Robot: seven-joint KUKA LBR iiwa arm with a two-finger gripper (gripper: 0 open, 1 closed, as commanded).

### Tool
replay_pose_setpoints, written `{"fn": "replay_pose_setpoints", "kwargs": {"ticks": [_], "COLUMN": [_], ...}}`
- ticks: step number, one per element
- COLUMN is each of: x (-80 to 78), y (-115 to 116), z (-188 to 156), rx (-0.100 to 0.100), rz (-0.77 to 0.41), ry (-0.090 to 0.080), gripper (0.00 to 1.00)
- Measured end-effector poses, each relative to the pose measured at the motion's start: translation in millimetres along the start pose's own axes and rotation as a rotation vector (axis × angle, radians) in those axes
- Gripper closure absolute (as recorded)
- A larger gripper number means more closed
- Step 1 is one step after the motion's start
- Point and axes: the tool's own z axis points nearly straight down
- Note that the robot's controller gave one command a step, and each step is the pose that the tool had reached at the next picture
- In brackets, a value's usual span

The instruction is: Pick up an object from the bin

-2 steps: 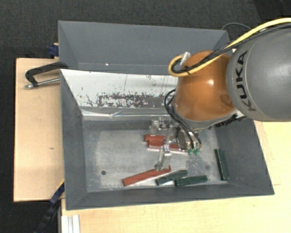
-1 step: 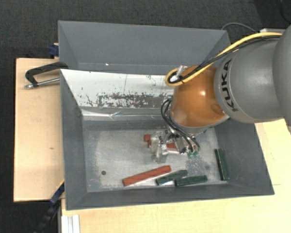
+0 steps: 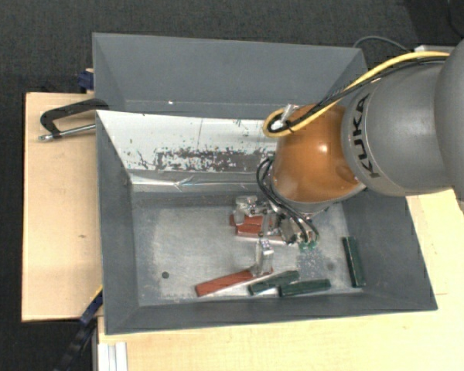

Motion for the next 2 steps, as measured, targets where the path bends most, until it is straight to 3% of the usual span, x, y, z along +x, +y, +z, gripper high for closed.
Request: {"fn": "replay_pose_setpoints", "kwargs": {"ticks": [1,2], "x": [0.0,-10.9], "y": [0,-8], "z": [0,7], "rx": [0.000,0.000], "rz": [0.000,0.024], "ry": [0.000,-0.003], "gripper": [0.00,0.00]}}
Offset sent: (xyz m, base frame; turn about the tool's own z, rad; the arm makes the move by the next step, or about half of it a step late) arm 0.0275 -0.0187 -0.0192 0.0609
